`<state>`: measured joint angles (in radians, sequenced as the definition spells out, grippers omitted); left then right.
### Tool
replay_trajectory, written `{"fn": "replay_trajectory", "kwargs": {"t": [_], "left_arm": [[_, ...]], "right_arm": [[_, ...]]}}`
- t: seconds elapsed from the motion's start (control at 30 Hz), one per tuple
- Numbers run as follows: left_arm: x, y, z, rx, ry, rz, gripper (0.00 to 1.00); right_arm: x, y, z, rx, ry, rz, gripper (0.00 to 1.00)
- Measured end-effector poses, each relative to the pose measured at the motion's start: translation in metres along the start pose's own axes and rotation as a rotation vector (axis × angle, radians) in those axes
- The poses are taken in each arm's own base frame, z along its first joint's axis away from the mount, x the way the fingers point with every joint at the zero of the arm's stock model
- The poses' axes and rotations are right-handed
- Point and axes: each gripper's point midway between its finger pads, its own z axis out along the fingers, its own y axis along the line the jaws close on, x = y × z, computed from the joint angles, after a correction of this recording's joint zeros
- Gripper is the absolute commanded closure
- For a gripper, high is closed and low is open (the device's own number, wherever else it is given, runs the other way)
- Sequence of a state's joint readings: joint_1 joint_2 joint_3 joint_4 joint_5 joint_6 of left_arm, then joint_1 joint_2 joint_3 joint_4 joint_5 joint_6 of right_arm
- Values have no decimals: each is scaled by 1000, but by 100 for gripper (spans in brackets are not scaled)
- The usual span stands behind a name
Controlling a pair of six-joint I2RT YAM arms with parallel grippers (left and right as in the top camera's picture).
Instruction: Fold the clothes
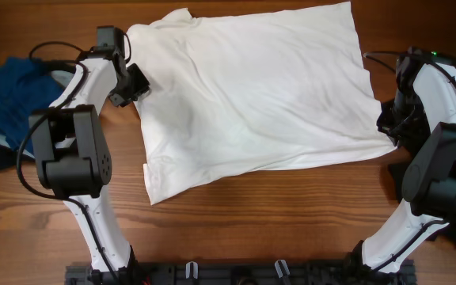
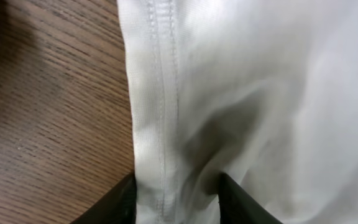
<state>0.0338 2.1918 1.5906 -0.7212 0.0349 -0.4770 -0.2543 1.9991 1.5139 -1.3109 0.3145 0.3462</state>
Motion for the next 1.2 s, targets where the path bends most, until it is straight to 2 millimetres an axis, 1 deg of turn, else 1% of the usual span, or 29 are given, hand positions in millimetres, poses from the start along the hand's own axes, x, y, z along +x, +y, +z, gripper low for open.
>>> {"fn": "replay_trajectory", "kwargs": {"t": [0.07,0.1,0.27,0.47,0.57,0.6,0.67,0.7,0.73,0.77,0.83,0.87,0.93,0.97,1.0,1.03,1.07,1.1,1.13,1.2], "left_arm": [[0,1,0,-43,-20,17,88],[0,2,0,-59,-26,15,96],[0,4,0,-100,-42,32,96],[-7,31,-5,-264,-96,92,96],[-13,49,-9,-365,-128,130,96],[-14,53,-10,-383,-133,138,94],[-18,63,-12,-414,-142,141,60],[-21,68,-12,-425,-141,143,55],[-22,73,-13,-435,-136,146,53],[-21,76,-14,-441,-127,149,50],[-7,84,-19,-451,-41,155,48],[3,83,-21,-437,7,161,47],[25,76,-29,-382,102,163,46],[38,66,-42,-330,147,159,46],[44,61,-53,-303,165,153,46],[52,60,-64,-298,194,151,46],[66,59,-86,-284,236,146,46],[69,56,-98,-267,237,138,46],[70,55,-103,-256,232,128,46],[73,58,-98,-261,230,95,47]], "right_arm": [[0,0,0,0,0,0,96],[0,0,0,0,0,0,96],[0,0,0,0,0,0,96],[0,0,0,0,0,0,96],[0,1,0,-5,1,0,96],[0,1,0,-8,3,0,96],[1,3,0,-15,5,0,96],[1,3,0,-17,6,0,96],[1,3,0,-17,6,0,96],[1,3,0,-17,6,0,95],[0,3,0,-18,3,1,95],[0,3,0,-19,1,2,95],[-1,4,0,-20,-1,3,95],[-1,4,0,-19,-1,2,95],[-1,4,0,-20,-2,3,95],[-1,4,0,-19,-1,2,95],[-1,4,0,-19,-1,2,95],[-1,4,0,-20,-1,3,95],[-1,4,0,-20,-1,3,96],[-1,4,0,-20,-1,3,95]]}}
